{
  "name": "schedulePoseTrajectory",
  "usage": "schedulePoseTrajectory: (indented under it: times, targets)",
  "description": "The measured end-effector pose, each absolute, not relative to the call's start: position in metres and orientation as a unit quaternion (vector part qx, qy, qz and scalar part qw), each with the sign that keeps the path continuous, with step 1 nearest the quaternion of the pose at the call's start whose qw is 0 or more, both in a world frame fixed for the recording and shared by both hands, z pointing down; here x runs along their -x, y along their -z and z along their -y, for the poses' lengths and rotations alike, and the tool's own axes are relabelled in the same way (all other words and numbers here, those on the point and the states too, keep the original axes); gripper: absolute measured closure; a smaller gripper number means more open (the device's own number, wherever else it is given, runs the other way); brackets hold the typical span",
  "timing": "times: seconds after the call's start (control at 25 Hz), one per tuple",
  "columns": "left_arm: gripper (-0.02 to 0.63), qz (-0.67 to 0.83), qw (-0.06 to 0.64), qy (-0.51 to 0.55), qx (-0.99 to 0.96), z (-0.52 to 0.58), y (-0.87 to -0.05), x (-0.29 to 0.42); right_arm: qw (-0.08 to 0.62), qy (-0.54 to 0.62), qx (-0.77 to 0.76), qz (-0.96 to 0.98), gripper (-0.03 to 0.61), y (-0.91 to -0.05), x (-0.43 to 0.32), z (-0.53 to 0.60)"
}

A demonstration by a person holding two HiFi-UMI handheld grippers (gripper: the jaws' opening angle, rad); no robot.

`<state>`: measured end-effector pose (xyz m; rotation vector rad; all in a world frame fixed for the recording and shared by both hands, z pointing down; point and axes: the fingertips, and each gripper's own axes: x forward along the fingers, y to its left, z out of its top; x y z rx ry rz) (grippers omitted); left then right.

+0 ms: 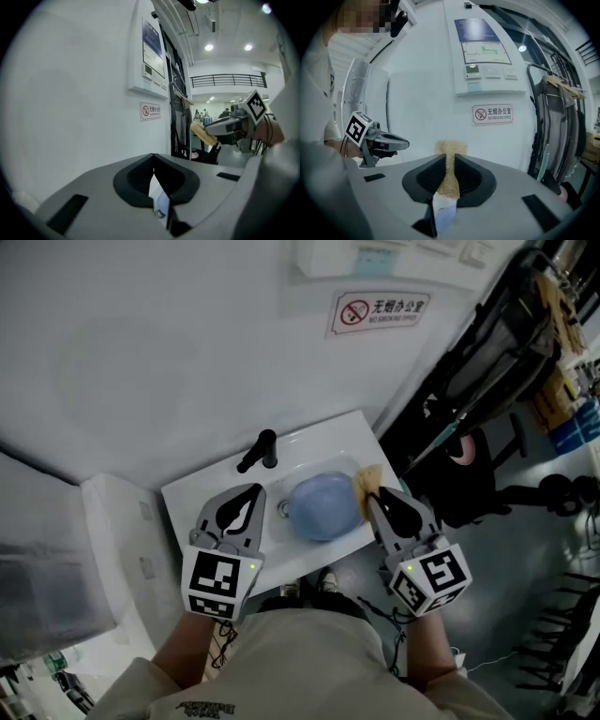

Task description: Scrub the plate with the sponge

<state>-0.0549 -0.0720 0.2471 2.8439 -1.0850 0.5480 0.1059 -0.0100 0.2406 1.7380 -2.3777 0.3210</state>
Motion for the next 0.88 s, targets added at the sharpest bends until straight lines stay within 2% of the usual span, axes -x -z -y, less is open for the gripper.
schedulePoseTrajectory:
  times: [0.36,0.56,0.88]
  targets:
    - [0.604,0.362,0.102,-0.203,-0.904,0.09,-0.286,0.039,0.123,-0.14,-0.534,0.825,0.513,-0.281,-0.112,0.046]
    - [0.522,0.369,0.154,-0.215,-0.891,0.103,-0.318,0.029,0.151,-0.151,-0.497,0.841,0.513,-0.312,-0.109,0.07]
    - [0.48,0.381,0.255,-0.236,-0.857,0.118,-0.398,0.023,0.202,-0.181,-0.433,0.859,0.512,-0.389,-0.096,0.103]
